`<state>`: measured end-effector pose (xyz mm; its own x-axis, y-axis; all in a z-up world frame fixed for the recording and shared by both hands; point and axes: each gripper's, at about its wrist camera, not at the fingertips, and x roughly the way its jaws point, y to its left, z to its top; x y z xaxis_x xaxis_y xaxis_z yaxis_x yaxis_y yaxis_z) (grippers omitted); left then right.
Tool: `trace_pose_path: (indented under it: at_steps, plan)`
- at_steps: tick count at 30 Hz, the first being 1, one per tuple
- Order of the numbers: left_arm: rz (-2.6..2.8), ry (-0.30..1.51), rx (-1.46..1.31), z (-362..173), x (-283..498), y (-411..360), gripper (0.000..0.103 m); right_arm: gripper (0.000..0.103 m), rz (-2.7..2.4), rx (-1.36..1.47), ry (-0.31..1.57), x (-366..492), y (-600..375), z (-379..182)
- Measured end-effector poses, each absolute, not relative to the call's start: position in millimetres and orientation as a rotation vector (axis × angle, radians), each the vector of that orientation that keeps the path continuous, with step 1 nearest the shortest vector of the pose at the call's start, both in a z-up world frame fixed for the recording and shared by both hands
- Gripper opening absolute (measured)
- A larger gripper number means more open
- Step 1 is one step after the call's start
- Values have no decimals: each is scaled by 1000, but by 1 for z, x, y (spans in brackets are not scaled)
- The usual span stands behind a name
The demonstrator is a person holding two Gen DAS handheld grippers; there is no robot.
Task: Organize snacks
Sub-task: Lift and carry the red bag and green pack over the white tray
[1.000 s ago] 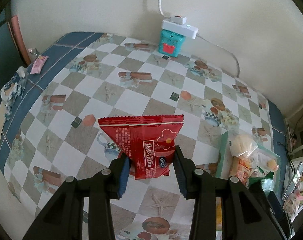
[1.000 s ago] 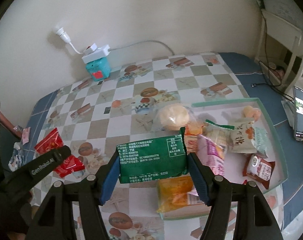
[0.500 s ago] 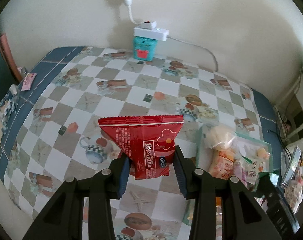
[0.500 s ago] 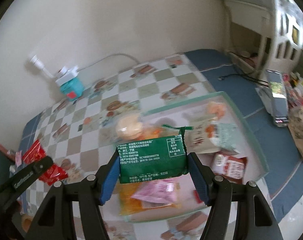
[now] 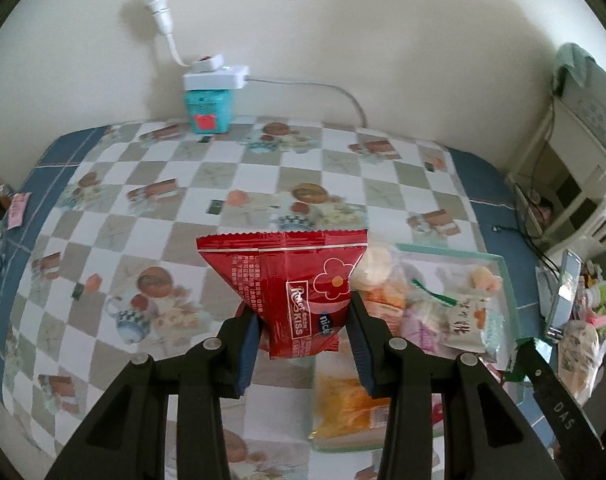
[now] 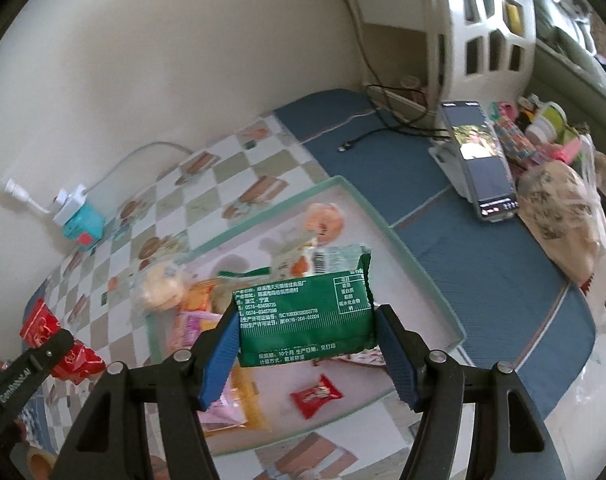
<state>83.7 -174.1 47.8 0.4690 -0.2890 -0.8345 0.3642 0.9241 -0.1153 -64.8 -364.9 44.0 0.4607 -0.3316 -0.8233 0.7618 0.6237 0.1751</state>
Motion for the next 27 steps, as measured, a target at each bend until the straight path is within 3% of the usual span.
trace_pose_path:
  at_steps: [12, 27]
  plan:
    - [-495, 1159, 120, 2, 92, -214, 43, 69, -742, 620, 893, -66, -380, 22]
    - [-614, 1237, 128, -16, 77, -242, 43, 69, -737, 648, 953, -61, -385, -1]
